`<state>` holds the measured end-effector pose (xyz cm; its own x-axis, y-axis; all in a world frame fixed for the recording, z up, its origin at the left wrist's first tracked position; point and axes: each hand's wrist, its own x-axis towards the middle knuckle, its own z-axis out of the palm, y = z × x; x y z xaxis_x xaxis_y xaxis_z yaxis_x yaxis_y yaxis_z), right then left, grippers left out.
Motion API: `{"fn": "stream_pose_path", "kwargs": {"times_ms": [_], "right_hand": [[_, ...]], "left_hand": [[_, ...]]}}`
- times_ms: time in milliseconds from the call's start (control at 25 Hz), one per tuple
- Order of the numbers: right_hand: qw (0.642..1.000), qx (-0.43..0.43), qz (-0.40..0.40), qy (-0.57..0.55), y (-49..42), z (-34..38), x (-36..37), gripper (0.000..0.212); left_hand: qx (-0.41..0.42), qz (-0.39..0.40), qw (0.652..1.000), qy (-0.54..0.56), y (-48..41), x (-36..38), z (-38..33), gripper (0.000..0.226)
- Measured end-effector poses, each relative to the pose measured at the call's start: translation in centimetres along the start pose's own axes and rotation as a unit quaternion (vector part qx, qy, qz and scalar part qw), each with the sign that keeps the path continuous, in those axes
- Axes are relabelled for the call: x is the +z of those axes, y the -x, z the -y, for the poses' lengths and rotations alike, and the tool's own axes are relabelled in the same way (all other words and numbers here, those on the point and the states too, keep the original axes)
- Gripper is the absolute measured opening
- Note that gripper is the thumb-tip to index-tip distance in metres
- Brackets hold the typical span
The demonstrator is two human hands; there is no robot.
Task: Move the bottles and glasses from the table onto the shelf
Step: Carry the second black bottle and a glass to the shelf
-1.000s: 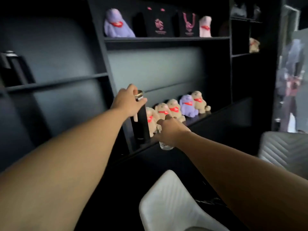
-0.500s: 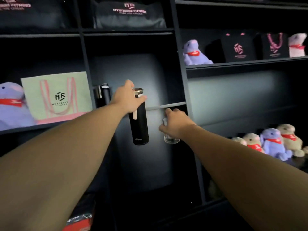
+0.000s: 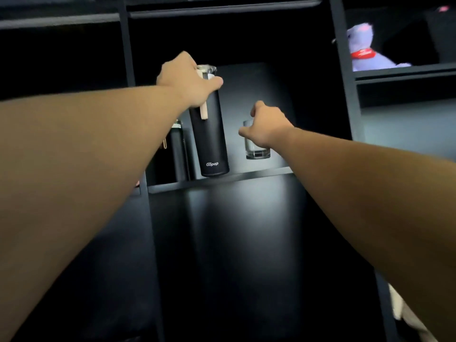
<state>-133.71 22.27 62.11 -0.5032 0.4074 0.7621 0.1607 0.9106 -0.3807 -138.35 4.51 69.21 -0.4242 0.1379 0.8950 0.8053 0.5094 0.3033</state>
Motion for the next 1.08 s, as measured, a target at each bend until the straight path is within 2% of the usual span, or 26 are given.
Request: {"fn": "stream_pose_path", "kwargs": {"times_ms": [320,520,760,840,960,1080], "right_hand": [[0.991,-0.030,0.106,0.073,-11.2,-3.3,10.6,0.055],[0.975,-0.038,0.156,0.151,-14.5,-5.0,12.3,0.032],[0.962,-0.020,0.178,0.207,-15.7,-7.7,13.2,0.032],[0.964,-0.013,0.179,0.198,-15.7,-8.0,13.3,0.045],[0.978,0.018,0.167,0.127,-15.6,-8.7,13.4,0.070],[0.993,0.044,0.088,0.062,-14.0,-8.6,11.3,0.079]], "left_hand": [[-0.051,0.019,0.993,-0.102,-6.7,9.5,5.1,0.064],[-0.079,0.039,0.984,-0.152,-9.9,13.8,8.8,0.073],[-0.103,0.056,0.984,-0.136,-11.5,18.5,10.2,0.066],[-0.106,0.059,0.984,-0.132,-11.4,19.1,10.4,0.067],[-0.093,0.056,0.984,-0.141,-10.4,19.3,10.9,0.083],[-0.071,0.029,0.989,-0.129,-8.4,17.4,10.5,0.089]]}}
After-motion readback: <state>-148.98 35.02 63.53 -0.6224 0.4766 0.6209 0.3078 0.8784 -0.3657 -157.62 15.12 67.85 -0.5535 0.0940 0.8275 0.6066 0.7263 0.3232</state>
